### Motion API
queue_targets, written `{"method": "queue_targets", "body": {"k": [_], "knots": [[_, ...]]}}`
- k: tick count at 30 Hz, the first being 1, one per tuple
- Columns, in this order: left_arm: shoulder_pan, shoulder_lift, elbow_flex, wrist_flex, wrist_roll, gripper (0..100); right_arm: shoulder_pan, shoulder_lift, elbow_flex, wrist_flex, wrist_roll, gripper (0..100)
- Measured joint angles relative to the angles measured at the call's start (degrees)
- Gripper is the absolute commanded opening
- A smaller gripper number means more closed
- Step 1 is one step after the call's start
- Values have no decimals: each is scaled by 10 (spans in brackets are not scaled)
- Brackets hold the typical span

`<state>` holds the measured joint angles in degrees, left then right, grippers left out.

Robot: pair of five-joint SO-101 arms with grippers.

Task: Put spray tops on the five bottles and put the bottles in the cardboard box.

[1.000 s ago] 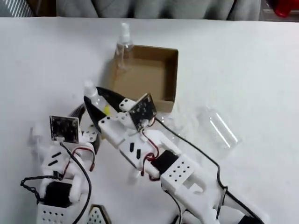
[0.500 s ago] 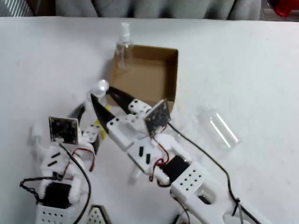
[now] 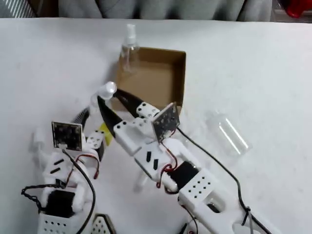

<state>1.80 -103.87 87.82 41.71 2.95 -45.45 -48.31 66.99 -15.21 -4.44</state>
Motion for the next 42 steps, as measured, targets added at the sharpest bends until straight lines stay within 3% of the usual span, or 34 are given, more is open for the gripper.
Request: {"method": "queue_targets", "body": {"k": [9,17,26,42], "knots": [[13,0,0,0,-32,20,11,5,-1,0,0,15],[32,1,12,0,-43,20,14,133,-51,1,0,15],[32,1,17,0,-70,20,20,148,-61,0,0,15],[36,1,39,-30,-76,20,18,78,-70,139,4,15]]}}
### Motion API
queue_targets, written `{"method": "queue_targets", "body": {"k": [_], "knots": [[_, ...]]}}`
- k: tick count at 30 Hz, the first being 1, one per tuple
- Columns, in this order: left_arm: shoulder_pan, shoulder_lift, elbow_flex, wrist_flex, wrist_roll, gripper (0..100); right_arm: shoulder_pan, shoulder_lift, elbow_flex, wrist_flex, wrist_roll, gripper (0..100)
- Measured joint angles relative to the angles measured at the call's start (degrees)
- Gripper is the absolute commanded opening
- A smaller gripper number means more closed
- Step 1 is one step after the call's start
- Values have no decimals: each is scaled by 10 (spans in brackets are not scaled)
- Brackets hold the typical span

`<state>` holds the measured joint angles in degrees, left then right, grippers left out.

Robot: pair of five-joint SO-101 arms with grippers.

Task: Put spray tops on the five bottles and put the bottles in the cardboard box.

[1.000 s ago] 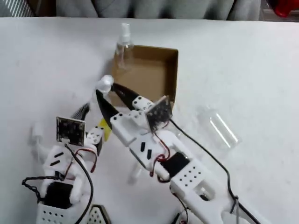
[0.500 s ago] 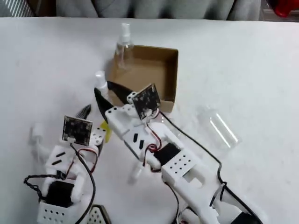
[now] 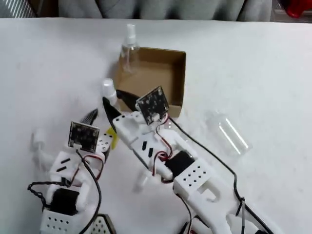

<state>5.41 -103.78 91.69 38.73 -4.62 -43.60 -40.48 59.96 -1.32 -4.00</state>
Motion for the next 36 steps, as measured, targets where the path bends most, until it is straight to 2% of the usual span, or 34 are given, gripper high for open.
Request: {"method": "queue_targets", "body": {"k": [9,14,16,23,28,31,34,36], "knots": [[0,0,1,-7,0,20,0,0,-1,1,0,26],[0,0,1,-7,0,20,-15,-1,-1,22,3,198],[-1,0,1,-8,0,20,-30,-4,-1,47,3,224],[-1,0,1,-11,0,20,-30,-19,-1,61,3,176],[-1,0,1,-17,0,20,-32,-81,-1,124,3,174],[-1,0,1,-25,0,20,-32,-115,0,149,3,119],[-11,-1,1,-43,7,20,-32,-126,0,149,3,16],[-30,-1,1,-51,35,20,-32,-127,0,149,3,25]]}}
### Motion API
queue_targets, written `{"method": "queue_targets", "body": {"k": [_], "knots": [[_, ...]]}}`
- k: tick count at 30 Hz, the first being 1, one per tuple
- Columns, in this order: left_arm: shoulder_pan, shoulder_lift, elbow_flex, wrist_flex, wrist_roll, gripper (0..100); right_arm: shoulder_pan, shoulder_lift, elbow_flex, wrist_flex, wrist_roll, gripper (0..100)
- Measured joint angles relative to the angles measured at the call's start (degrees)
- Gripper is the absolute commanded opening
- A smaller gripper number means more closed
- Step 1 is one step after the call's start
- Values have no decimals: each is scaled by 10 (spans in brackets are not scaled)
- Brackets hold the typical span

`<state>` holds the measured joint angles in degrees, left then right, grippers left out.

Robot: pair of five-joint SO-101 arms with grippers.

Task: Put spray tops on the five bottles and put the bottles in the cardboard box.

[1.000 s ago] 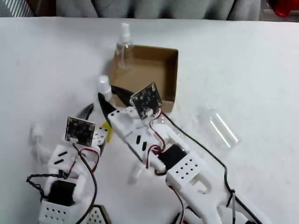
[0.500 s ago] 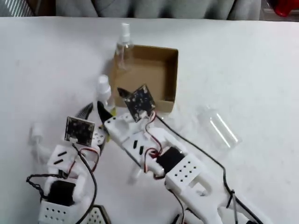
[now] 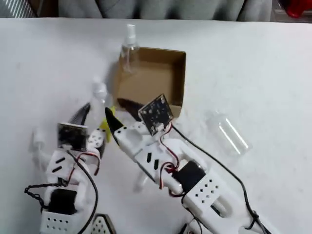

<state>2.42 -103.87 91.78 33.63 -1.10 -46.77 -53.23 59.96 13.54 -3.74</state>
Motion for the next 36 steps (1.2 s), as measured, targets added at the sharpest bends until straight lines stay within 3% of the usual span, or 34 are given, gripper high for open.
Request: {"method": "queue_targets", "body": {"k": [12,16,23,27,36], "knots": [[-50,0,0,-28,40,20,0,-4,0,0,1,15],[-86,0,0,-44,103,20,-1,-4,10,0,1,15],[-120,0,0,-44,137,20,-51,-4,45,-1,4,15],[-135,0,-12,-19,139,20,-91,-4,91,-53,4,15],[-168,0,-49,16,166,20,-129,-4,190,-272,4,15]]}}
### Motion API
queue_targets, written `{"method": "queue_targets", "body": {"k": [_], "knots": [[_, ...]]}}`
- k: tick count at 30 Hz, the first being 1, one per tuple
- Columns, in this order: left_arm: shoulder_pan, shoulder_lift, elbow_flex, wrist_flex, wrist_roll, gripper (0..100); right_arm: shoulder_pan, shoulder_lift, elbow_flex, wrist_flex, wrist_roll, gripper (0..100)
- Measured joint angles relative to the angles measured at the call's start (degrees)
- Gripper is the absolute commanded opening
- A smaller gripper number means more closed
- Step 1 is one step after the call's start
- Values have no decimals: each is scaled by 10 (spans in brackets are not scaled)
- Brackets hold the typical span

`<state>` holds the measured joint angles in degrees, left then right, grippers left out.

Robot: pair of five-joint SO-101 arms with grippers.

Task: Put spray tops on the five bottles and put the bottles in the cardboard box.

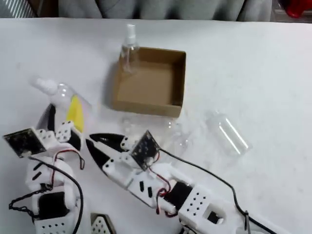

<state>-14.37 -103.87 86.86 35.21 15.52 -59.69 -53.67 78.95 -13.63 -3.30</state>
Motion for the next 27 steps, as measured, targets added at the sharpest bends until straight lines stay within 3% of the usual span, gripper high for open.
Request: {"method": "queue_targets", "body": {"k": [6,15,21,27], "knots": [[-7,0,-40,47,5,20,-27,0,16,-16,54,15],[40,0,-117,77,4,20,-35,12,18,-18,66,15],[91,-10,-164,130,-46,20,3,134,-18,-29,66,15],[100,-10,-164,156,-75,20,31,236,-26,-136,66,15]]}}
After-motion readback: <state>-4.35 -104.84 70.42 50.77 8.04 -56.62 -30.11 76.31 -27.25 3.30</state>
